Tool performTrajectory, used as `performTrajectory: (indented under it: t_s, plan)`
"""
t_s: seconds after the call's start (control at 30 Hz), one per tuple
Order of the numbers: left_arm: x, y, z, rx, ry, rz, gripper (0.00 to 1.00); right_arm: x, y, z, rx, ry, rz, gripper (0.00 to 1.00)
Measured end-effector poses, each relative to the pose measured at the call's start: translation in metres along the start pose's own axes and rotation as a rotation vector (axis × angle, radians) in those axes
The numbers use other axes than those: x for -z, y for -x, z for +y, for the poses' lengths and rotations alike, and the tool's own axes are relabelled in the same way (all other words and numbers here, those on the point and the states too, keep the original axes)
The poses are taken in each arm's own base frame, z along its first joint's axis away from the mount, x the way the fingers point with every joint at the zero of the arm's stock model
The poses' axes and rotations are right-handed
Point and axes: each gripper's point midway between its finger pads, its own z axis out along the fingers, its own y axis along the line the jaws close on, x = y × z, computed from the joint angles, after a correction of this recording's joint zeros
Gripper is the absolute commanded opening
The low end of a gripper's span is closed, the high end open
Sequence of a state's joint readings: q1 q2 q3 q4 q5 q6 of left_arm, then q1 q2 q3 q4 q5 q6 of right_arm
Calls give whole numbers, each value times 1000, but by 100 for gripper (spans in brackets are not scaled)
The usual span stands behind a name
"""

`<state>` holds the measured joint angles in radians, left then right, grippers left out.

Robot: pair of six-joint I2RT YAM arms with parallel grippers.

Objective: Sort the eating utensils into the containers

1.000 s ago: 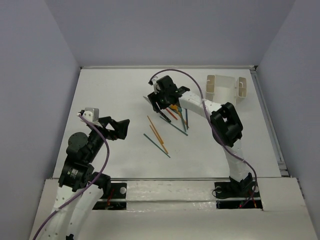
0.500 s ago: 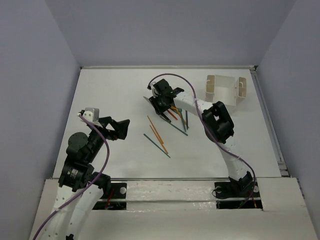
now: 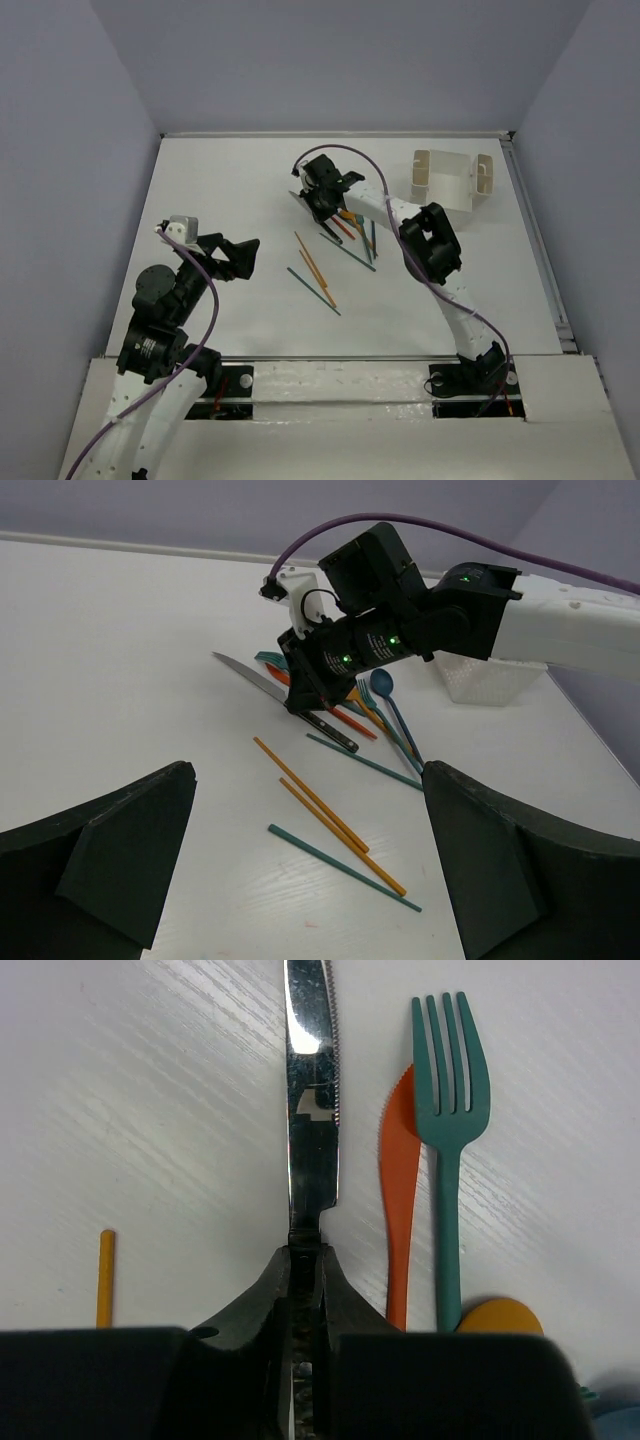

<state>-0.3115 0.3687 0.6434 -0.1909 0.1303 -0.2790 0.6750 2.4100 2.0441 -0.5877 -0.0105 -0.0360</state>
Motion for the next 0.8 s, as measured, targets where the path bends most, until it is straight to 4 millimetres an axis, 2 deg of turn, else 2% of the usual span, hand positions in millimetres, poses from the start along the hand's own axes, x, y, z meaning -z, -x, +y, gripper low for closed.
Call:
performTrajectory:
  t_s: [0.37,0.5,0.6,0.63,0.8]
  plan:
    - [0,0,0,0,0,-1,99,0,7,3,51,25,-74,0]
    - [0,0,0,0,0,-1,99,10,14,7,58,47,-142,0]
    - [0,0,0,2,3,-2,99,40,30,5,53,30,-230,0]
    - [0,0,1,3,4,-2,99,55,42,3,51,17,-291,0]
    - [0,1,1,8,7,-3,99,158,114,-19,13,-89,-622,0]
